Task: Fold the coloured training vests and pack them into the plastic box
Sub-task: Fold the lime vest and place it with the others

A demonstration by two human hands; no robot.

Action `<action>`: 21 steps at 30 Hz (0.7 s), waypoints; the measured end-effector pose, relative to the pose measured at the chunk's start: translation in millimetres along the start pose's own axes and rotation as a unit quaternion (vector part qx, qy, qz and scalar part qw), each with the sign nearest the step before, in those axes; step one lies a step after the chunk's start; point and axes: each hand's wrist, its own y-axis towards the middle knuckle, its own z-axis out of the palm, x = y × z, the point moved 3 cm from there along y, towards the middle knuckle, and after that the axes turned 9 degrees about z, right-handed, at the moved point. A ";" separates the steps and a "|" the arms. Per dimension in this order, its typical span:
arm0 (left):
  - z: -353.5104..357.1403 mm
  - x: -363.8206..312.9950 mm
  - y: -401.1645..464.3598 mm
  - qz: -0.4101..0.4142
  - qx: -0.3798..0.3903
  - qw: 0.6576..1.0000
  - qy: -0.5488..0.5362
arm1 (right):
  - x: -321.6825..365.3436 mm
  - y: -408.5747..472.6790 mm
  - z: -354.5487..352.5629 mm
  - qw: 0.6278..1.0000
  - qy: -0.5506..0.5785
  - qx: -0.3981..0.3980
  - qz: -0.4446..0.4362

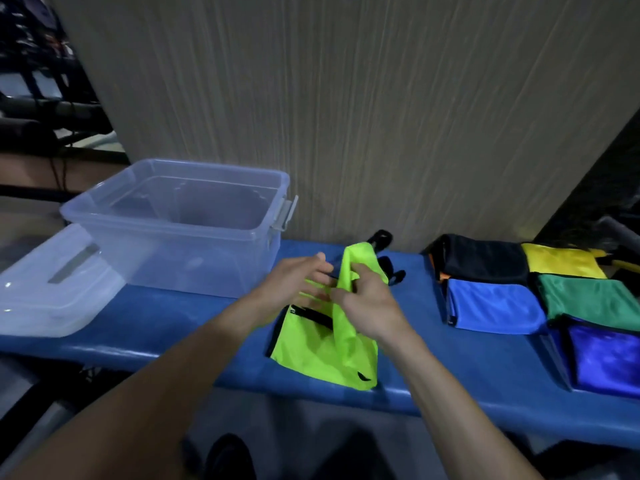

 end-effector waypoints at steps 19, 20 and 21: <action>-21.5 30.9 -0.1 0.079 0.032 0.898 0.431 | -64.0 -48.1 31.7 0.868 -0.398 0.063 -0.291; -20.5 28.8 -1.8 0.094 0.035 0.879 0.466 | -69.3 -49.3 32.2 0.861 -0.402 0.055 -0.305; -19.0 25.8 -4.0 0.108 0.040 0.854 0.508 | -75.0 -49.8 31.8 0.857 -0.403 0.045 -0.317</action>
